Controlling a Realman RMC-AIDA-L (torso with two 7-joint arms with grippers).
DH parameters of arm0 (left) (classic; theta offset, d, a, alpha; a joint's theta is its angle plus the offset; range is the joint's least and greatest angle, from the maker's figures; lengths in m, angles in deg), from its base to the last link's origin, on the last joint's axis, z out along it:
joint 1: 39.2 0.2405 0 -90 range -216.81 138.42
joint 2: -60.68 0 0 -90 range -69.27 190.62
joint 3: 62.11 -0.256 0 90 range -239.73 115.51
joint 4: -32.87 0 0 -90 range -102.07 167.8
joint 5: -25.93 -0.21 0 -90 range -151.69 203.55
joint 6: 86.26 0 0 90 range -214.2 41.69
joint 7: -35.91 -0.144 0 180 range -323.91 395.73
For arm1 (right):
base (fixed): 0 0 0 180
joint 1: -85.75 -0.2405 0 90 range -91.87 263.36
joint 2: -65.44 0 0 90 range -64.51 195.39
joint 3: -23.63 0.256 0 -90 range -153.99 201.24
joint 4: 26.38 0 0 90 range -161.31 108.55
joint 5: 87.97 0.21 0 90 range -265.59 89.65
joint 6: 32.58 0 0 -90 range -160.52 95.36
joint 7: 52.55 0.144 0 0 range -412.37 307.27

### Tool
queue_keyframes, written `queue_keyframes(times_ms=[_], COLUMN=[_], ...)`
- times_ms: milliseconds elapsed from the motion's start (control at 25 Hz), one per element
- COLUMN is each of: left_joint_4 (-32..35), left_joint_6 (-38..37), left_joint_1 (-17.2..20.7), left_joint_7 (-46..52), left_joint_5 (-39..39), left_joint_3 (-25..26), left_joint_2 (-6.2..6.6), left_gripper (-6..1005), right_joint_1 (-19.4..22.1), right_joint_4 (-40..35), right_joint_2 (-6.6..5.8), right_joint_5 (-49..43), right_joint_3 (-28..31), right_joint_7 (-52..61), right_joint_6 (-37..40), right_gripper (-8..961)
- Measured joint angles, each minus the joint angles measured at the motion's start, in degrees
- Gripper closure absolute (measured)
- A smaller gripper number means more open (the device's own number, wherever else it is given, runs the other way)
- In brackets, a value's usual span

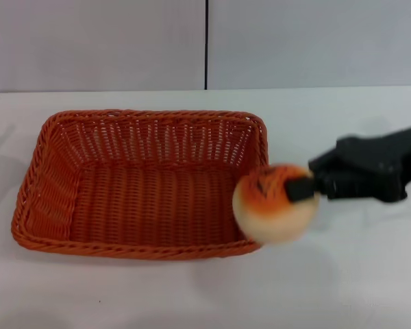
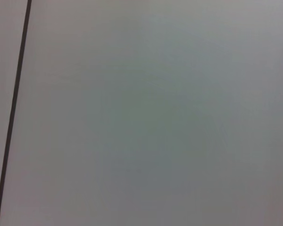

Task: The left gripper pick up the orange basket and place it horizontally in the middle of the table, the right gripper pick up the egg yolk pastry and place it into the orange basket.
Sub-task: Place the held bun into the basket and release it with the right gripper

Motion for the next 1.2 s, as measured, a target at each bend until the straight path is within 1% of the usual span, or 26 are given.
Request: queue_keyframes(times_ms=[120, 320, 360, 400, 480, 520, 560, 600, 640, 720, 760, 800, 960, 1080, 1200], left_joint_4=[0.0, 0.0, 0.0, 0.0, 0.0, 0.0, 0.0, 0.0, -0.1, -0.3, -0.5, -0.5, -0.5, -0.6, -0.9], left_joint_6=[-0.3, -1.6, -1.9, -1.9, -2.3, -2.3, -2.3, -2.3, -2.4, -2.4, -2.5, -2.5, -2.9, -3.6, -3.9], left_joint_1=[0.1, 0.3, 0.3, 0.3, 0.4, 0.4, 0.4, 0.4, 0.3, 0.3, 0.2, 0.2, 0.4, 0.5, 0.5], left_joint_7=[0.0, 0.0, 0.0, 0.0, 0.1, 0.1, 0.1, 0.1, 0.0, 0.0, 0.0, 0.0, 0.0, 0.1, 0.1], left_joint_5=[0.0, 0.0, 0.0, 0.0, 0.0, 0.0, -0.1, -0.1, -0.2, -0.3, -0.3, -0.3, -0.3, -0.3, -0.4], left_joint_3=[-0.1, -0.4, -0.3, -0.3, -0.3, -0.4, -0.4, -0.4, -0.4, -0.5, -0.5, -0.5, -0.5, -0.5, -0.6], left_joint_2=[0.02, 0.05, 0.05, 0.05, 0.06, 0.06, 0.06, 0.06, 0.06, 0.05, 0.05, 0.05, 0.05, 0.05, 0.05], left_gripper=[185, 185, 185, 184, 184, 184, 184, 184, 184, 184, 184, 184, 184, 184, 184], right_joint_1=[0.3, 0.3, -0.3, -0.3, -1.0, -1.4, -2.3, -2.3, -2.9, -4.6, -5.9, -5.9, -6.9, -6.7, -5.9], right_joint_4=[-0.3, 1.1, 2.2, 2.2, 3.1, 3.5, 4.8, 4.8, 5.7, 8.1, 10.1, 10.1, 11.3, 11.5, 11.5], right_joint_2=[-0.33, -0.61, -0.55, -0.55, -0.27, -0.09, 0.19, 0.19, 0.33, 0.64, 1.02, 1.02, 1.91, 2.07, 2.28], right_joint_5=[0.4, -0.1, -0.8, -0.8, -1.6, -1.9, -2.1, -2.1, -2.0, -2.0, -2.0, -2.0, -2.1, -1.9, -1.2], right_joint_3=[1.4, 0.3, -1.1, -1.1, -2.9, -4.2, -6.7, -6.7, -7.9, -9.4, -10.5, -10.5, -12.0, -11.7, -11.3], right_joint_7=[-4.5, -10.2, -10.7, -10.7, -10.8, -10.9, -11.7, -11.7, -12.4, -14.0, -15.3, -15.3, -17.2, -17.2, -17.3], right_joint_6=[-4.2, -12.2, -16.0, -16.0, -19.7, -21.7, -23.9, -23.9, -24.6, -25.4, -25.8, -25.8, -27.5, -30.0, -32.2], right_gripper=[911, 913, 913, 913, 914, 914, 914, 915, 915, 916, 916, 916, 915, 916, 829])
